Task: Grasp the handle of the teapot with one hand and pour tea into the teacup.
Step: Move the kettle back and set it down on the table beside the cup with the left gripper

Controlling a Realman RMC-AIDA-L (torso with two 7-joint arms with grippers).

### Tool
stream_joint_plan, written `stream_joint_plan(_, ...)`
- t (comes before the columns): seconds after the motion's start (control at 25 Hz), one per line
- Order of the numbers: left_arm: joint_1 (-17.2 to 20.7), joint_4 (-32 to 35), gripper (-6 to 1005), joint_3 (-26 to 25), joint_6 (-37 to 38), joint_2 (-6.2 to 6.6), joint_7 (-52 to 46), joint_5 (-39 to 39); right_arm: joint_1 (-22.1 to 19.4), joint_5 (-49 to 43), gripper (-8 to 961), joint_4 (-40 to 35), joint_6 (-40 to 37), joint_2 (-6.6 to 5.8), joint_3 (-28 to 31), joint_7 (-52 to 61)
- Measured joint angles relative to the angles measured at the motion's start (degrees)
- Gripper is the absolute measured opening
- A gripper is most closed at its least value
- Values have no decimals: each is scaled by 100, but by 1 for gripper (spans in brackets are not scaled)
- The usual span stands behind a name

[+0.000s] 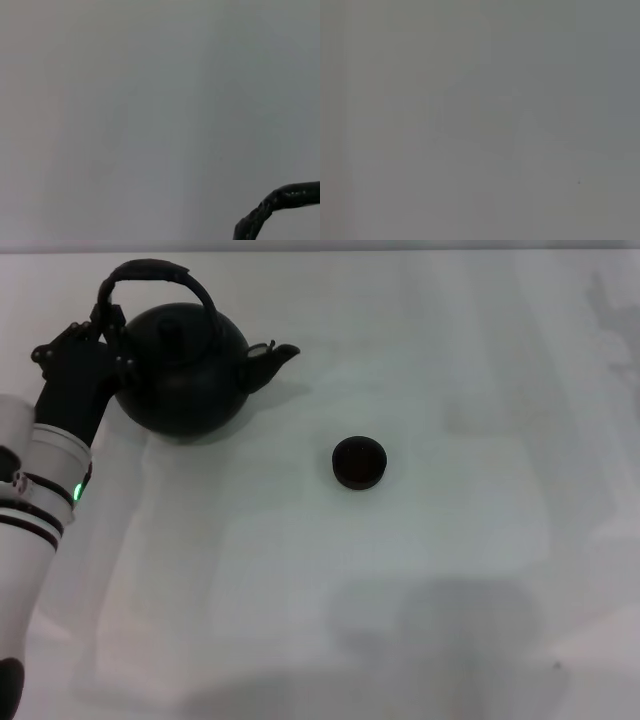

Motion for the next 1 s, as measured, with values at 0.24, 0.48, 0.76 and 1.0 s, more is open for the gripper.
stream_joint_plan(0.24,-110,-6,102,11,-231,0,337,123,0,0,841,8,0,13,0,0)
stream_joint_plan(0.48,-120,-16,116,12,-267,0,385,137,-6,0,841,19,0,13,0,0)
stream_joint_plan(0.76,-121,-2,169,20,-336,0,410,190,-2,0,842,28,0,18,6,0)
stream_joint_plan(1.0,-126,-11,255,20,-390,0,681,422,0,0,842,44,0,22,9,0)
